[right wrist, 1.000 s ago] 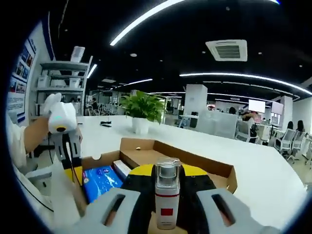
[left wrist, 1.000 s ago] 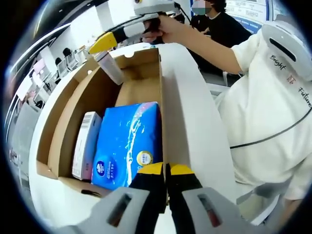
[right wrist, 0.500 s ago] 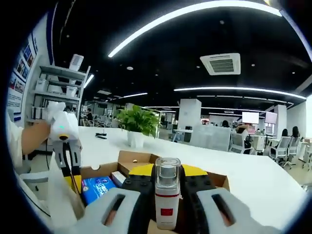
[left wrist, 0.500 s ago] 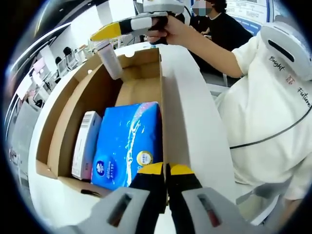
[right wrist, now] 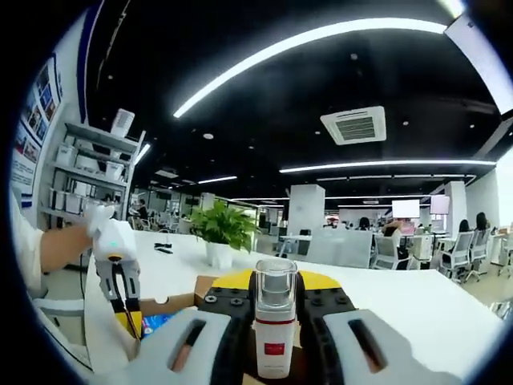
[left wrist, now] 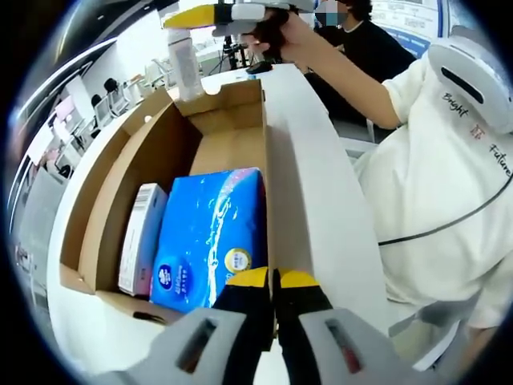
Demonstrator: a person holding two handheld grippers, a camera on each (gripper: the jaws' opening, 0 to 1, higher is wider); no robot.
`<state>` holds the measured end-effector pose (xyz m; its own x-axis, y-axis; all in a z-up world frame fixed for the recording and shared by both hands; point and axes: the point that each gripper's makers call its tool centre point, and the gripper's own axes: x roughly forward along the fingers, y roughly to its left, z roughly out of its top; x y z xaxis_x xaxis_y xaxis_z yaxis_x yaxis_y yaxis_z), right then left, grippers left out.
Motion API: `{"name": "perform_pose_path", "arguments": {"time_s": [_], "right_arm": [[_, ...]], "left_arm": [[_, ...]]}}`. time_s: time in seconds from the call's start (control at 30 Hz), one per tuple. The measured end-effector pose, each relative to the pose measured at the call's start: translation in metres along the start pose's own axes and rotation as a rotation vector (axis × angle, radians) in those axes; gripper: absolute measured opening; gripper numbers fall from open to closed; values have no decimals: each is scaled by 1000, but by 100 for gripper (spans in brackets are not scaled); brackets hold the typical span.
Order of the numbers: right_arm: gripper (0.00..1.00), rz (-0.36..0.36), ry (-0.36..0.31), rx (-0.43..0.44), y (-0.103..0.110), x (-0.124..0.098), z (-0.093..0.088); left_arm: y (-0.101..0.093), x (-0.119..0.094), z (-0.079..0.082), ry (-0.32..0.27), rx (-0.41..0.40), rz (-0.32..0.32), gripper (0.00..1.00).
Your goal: Operate the shoe box by opening the lid, removing the specified soft item, and placing it in the target area until the item is outside and the box remains undamaged.
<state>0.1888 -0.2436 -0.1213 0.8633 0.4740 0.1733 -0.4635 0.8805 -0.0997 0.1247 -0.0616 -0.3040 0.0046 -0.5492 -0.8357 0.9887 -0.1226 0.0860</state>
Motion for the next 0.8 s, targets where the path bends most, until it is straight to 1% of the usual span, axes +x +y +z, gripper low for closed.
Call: {"name": "perform_pose_path", "arguments": {"time_s": [0.07, 0.1, 0.13, 0.33, 0.4, 0.43, 0.5, 0.53, 0.6, 0.73, 0.8], "right_arm": [[18, 40, -35, 50, 4, -4, 8], [18, 49, -49, 42, 4, -7, 13], [18, 43, -55, 38, 2, -9, 15], [18, 4, -63, -9, -6, -23, 27], [18, 1, -87, 4, -9, -29, 35], [18, 10, -114, 10, -9, -32, 41], [18, 35, -134, 28, -7, -36, 46], [18, 50, -140, 26, -5, -39, 48], [18, 46, -159, 1, -6, -42, 52], [18, 19, -143, -5, -11, -45, 53], [18, 12, -127, 8, -14, -46, 51]], "left_arm": [[0, 0, 0, 0, -1, 1, 1], [0, 0, 0, -1, 0, 1, 1], [0, 0, 0, -1, 0, 1, 1], [0, 0, 0, -1, 10, 1, 1], [-1, 1, 0, -4, 46, 3, 1], [-1, 1, 0, -4, 38, 6, 1], [0, 1, 0, -7, 22, 7, 1], [0, 1, 0, -8, 24, 8, 1], [1, 1, 0, -6, 19, 9, 1], [1, 1, 0, -7, 13, 3, 1], [1, 1, 0, -7, 12, 3, 1]]}}
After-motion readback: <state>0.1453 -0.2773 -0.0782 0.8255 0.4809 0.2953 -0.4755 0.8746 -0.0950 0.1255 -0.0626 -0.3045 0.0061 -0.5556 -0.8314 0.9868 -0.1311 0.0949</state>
